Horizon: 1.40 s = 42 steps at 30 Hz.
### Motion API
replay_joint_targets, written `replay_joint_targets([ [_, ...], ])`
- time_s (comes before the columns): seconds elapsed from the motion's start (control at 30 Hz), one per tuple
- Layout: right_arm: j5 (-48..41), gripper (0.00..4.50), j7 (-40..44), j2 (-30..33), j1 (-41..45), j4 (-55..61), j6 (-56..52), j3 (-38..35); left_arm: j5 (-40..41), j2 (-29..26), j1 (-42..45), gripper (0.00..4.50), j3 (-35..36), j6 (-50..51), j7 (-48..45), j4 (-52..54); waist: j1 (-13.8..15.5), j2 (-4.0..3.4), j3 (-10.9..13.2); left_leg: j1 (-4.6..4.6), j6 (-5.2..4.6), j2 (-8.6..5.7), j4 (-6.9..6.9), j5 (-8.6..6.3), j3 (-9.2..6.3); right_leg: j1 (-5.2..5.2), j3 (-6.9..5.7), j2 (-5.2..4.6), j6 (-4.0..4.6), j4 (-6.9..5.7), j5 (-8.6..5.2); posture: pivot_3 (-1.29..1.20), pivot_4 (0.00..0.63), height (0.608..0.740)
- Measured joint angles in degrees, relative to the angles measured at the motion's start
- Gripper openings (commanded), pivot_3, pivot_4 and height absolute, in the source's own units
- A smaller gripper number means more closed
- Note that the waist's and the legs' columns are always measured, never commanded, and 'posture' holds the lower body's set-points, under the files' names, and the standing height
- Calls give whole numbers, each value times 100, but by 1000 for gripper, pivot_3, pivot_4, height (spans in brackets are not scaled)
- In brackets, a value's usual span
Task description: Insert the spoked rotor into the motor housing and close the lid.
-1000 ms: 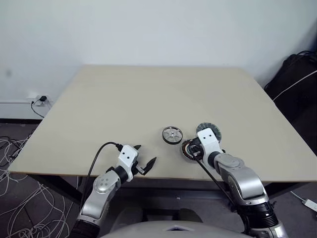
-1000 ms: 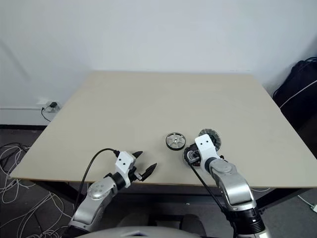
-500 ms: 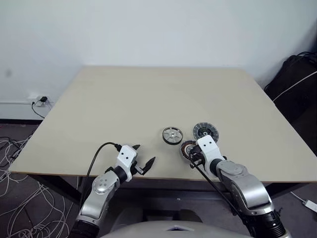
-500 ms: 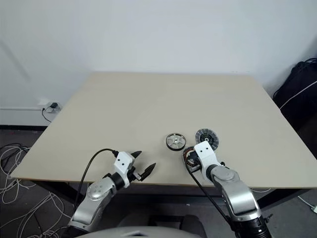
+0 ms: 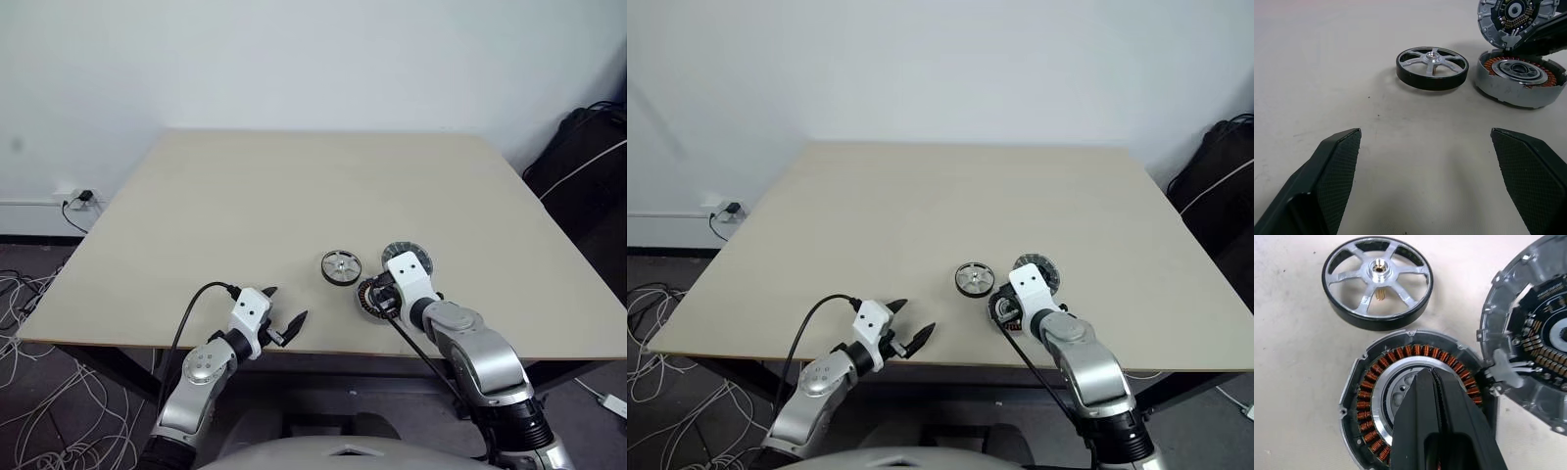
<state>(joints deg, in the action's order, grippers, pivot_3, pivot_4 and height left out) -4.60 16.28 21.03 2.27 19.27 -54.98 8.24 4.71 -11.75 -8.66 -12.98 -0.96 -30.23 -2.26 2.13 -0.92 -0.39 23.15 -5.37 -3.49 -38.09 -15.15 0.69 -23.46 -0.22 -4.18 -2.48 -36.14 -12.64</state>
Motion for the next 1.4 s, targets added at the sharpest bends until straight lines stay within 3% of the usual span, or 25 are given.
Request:
replay_joint_targets([
  [0.8,-24,33,138,288,-13,151,-45,-107,-2,8,-9,4500,-9,-26,16,-141,4,0,0,0,0,0,0,0,0,1,-1,-3,-1,1,1,0,0,740],
  [0.9,-29,603,142,289,81,150,-182,-100,-1,9,-29,4500,-10,50,20,-27,3,0,1,1,0,0,0,0,0,0,-2,-2,-1,1,1,0,0,740],
  [1.03,-22,1916,98,275,153,161,-460,-82,-1,12,-93,4500,-11,84,24,76,3,0,1,1,-1,0,2,0,0,0,-1,-3,-1,3,0,0,0,740],
  [1.37,-9,1916,0,225,319,159,-821,52,-2,27,-162,4500,-51,198,47,239,2,0,1,2,-1,0,3,0,0,-1,-2,-4,-1,6,0,0,0,740],
  [1.4,-9,1741,-2,225,319,158,-827,59,-2,26,-164,4500,-51,202,50,239,1,0,1,2,-1,0,3,-1,0,0,-2,-4,-1,6,0,0,0,740],
])
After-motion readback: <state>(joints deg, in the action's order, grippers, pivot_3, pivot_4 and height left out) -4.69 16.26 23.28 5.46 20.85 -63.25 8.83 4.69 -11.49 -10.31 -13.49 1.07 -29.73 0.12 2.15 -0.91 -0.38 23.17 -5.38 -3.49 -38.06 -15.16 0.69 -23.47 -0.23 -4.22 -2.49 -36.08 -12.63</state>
